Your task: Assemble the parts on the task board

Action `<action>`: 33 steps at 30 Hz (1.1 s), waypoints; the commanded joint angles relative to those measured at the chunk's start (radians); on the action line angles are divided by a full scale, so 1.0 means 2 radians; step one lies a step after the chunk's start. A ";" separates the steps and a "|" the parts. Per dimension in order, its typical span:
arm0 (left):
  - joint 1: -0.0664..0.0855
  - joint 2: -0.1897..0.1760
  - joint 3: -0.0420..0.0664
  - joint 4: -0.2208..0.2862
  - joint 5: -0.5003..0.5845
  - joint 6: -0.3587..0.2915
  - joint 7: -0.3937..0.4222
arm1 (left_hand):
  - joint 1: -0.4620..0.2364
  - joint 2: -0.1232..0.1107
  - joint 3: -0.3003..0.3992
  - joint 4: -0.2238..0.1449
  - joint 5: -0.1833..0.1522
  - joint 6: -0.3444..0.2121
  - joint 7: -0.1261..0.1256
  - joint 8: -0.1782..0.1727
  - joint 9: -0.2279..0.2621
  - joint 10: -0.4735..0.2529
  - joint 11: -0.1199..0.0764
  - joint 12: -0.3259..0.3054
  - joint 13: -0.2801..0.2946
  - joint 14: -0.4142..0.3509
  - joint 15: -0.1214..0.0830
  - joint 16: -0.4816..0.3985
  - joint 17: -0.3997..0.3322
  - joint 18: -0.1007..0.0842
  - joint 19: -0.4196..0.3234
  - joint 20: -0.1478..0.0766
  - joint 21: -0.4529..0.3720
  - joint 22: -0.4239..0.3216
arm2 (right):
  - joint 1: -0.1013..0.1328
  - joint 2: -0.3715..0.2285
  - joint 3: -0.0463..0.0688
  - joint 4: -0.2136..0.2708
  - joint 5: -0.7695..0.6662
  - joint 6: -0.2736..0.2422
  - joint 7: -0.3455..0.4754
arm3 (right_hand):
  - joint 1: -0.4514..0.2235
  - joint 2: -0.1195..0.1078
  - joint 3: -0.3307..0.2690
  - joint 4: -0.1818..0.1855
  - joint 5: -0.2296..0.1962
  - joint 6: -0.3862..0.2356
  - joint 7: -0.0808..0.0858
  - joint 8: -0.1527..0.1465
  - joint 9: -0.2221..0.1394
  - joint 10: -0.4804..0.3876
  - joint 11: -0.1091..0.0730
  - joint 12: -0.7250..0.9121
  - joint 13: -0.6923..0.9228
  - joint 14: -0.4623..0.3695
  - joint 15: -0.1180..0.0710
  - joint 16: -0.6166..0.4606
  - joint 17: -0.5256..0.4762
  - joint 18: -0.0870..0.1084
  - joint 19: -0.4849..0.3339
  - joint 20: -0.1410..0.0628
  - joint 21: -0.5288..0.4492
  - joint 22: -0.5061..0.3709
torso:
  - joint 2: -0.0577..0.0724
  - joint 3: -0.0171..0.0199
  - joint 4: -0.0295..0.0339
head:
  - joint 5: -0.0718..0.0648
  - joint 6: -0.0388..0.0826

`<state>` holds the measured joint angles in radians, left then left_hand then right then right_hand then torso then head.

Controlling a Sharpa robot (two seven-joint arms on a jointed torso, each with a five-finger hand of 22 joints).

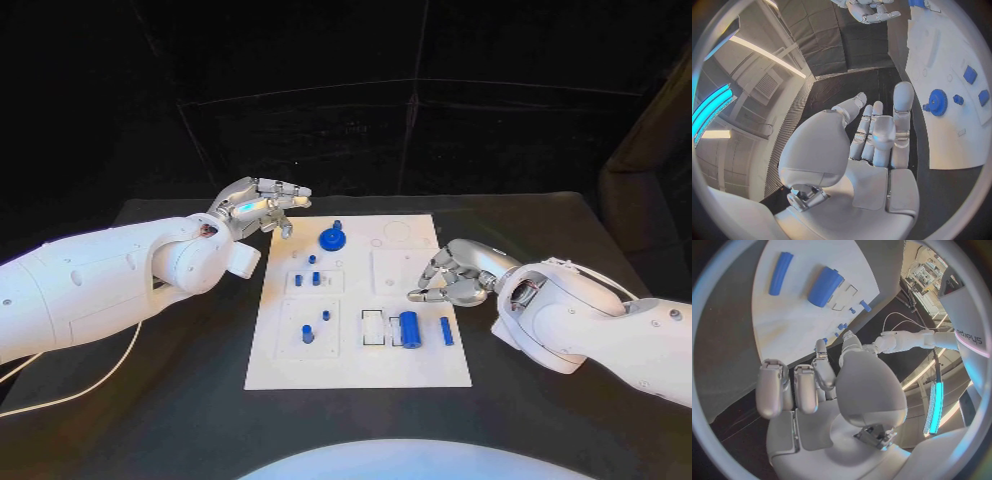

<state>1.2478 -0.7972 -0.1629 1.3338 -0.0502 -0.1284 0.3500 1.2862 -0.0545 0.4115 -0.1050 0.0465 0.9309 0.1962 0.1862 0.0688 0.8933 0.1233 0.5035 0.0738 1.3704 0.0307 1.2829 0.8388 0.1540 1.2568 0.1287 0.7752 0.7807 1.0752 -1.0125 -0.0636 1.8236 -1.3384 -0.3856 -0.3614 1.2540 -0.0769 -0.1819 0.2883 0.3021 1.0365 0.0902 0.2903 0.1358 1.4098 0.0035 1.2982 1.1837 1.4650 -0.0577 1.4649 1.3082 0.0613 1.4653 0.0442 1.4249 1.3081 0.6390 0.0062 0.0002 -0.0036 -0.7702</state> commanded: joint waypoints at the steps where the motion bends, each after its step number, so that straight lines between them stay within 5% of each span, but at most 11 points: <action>1: 0.000 -0.002 0.000 0.002 0.002 0.004 0.004 | -0.004 -0.001 -0.002 -0.001 0.001 -0.003 0.000 0.002 0.000 -0.004 0.000 0.002 -0.001 -0.001 0.001 0.001 0.000 0.010 -0.003 0.000 -0.002 -0.001 | -0.004 -0.001 0.000 0.005 -0.021 0.025 -0.072 | -0.015 0.001 -0.007 0.002 -0.008 -0.005 -0.001 0.004 0.002 0.003 0.001 0.005 0.010 0.032 -0.004 0.003 0.007 -0.006 0.012 -0.002 0.002 0.023 | -0.001 0.0001 -0.0026 | -0.003 -0.002; 11: 0.000 -0.004 0.000 0.003 0.002 0.004 0.005 | -0.004 -0.001 -0.002 -0.001 0.001 -0.003 0.000 0.002 0.000 -0.004 0.000 0.002 -0.001 -0.001 0.001 0.001 0.000 0.010 -0.003 0.000 -0.002 -0.001 | -0.018 0.013 -0.001 0.004 -0.031 0.047 -0.107 | -0.052 0.001 -0.011 0.003 -0.007 -0.014 0.000 0.009 0.007 -0.001 0.003 0.004 0.017 0.031 -0.002 0.003 0.008 -0.005 0.010 -0.001 0.001 0.022 | 0.000 -0.0005 -0.0005 | -0.005 -0.002; 33: 0.000 -0.005 0.000 0.003 0.002 0.007 0.005 | -0.004 -0.001 -0.002 -0.001 0.001 -0.003 0.000 0.002 0.000 -0.004 0.000 0.002 -0.001 -0.001 0.001 0.001 0.000 0.010 -0.003 0.000 -0.002 -0.001 | -0.043 0.046 -0.001 -0.016 -0.042 0.056 -0.124 | -0.028 -0.004 0.000 0.000 -0.022 -0.021 0.002 0.016 0.013 -0.004 0.005 0.003 0.024 0.030 -0.001 0.002 0.010 -0.006 0.009 0.002 0.001 0.023 | 0.000 -0.0013 -0.0007 | -0.002 -0.006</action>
<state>1.2463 -0.8064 -0.1634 1.3392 -0.0502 -0.1262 0.3508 1.2862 -0.0545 0.4115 -0.1050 0.0465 0.9309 0.1962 0.1861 0.0688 0.8932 0.1233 0.5035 0.0739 1.3704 0.0307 1.2829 0.8390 0.1540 1.2568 0.1286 0.7752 0.7808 0.9951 -0.9233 -0.0603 1.7995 -1.4108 -0.2956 -0.5815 1.1854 -0.0857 -0.1864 0.2880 0.2589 1.0008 0.0941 0.3266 0.1627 1.4058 0.0074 1.3048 1.2304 1.4650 -0.0575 1.4647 1.3078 0.0618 1.4652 0.0443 1.4249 1.3078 0.6393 0.0038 -0.0017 -0.0084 -0.7827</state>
